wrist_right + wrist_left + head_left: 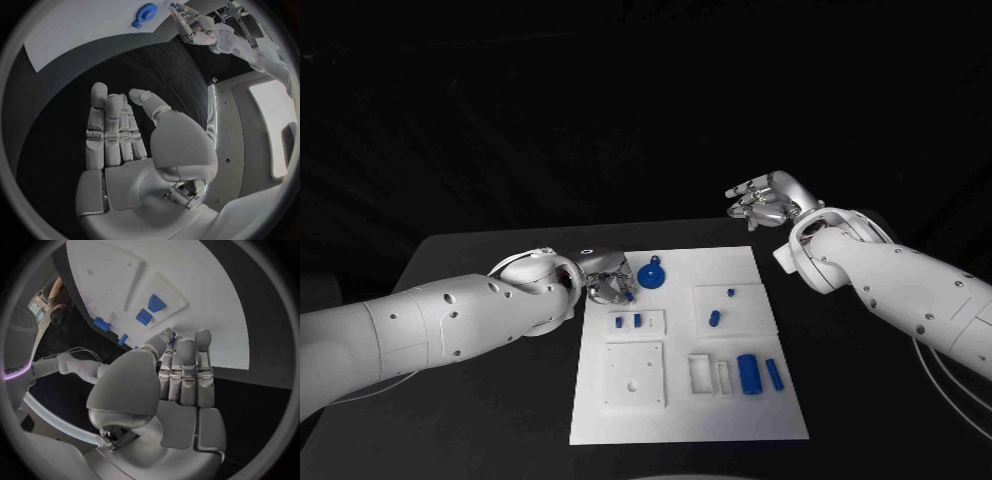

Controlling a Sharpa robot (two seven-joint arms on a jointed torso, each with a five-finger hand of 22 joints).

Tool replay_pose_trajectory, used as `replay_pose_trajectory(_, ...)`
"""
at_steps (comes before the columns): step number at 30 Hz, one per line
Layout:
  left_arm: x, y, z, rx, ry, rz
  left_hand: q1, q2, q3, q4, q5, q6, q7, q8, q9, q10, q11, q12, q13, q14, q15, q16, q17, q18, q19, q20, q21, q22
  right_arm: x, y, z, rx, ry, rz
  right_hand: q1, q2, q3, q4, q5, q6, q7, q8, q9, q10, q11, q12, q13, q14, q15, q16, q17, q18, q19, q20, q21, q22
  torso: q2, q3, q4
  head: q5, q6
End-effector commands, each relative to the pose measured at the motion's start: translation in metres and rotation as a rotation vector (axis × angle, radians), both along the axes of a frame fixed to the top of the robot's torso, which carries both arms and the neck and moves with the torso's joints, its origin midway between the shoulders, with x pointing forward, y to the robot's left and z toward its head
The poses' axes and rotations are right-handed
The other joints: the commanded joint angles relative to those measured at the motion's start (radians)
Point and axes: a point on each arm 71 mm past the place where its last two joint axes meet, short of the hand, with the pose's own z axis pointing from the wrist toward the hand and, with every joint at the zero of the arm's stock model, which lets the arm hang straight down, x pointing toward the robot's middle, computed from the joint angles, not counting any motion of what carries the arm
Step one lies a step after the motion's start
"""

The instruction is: Assemble the parts on the task board

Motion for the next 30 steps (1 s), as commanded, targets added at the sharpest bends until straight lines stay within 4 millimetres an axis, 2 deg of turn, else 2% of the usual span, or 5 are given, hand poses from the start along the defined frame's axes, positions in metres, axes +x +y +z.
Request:
replay_pose_trajectory(1, -0.0007, -0.0031, -0.0023, 0.006, 0.014, -0.004, 0.000, -0.008, 0.002, 0.000, -0.004, -0.003, 0.005, 0.002, 0.001, -0.004, 0.000, -0.003, -0.001, 0.004, -0.002, -0.004, 0.001, 0.020, 0.002, -0.005, -0.002, 0.018, -0.0004, 0.0027, -0.0001, -0.001, 0.003, 0.019, 0.003, 0.001, 0.006, 0.000, 0.006, 0.002, 0.006, -0.001, 0.000, 0.002, 0.001, -0.004, 0.000, -0.008, 0.002, -0.004, -0.001, 0.024, 0.014, 0.003, 0.003, 0.001, 0.000, -0.0008, 0.0003, 0.000, 0.000)
replay_pose_trajectory(30, -0.0053, -0.0084, -0.0103, 0.042, 0.046, -0.022, 0.004, -0.006, 0.004, -0.008, -0.004, 0.004, 0.004, 0.002, 0.001, 0.004, -0.002, -0.003, 0.000, 0.007, -0.004, -0.005, 0.003, 0.022, 0.003, -0.006, 0.002, 0.019, -0.0001, 0.0033, -0.0007, -0.003, 0.006, 0.021, 0.002, 0.001, 0.007, 0.000, 0.007, 0.002, 0.006, -0.002, 0.000, 0.002, 0.001, -0.004, 0.000, -0.008, 0.002, -0.004, -0.002, 0.025, 0.016, 0.003, 0.003, 0.002, 0.000, -0.0009, 0.0011, -0.003, -0.004)
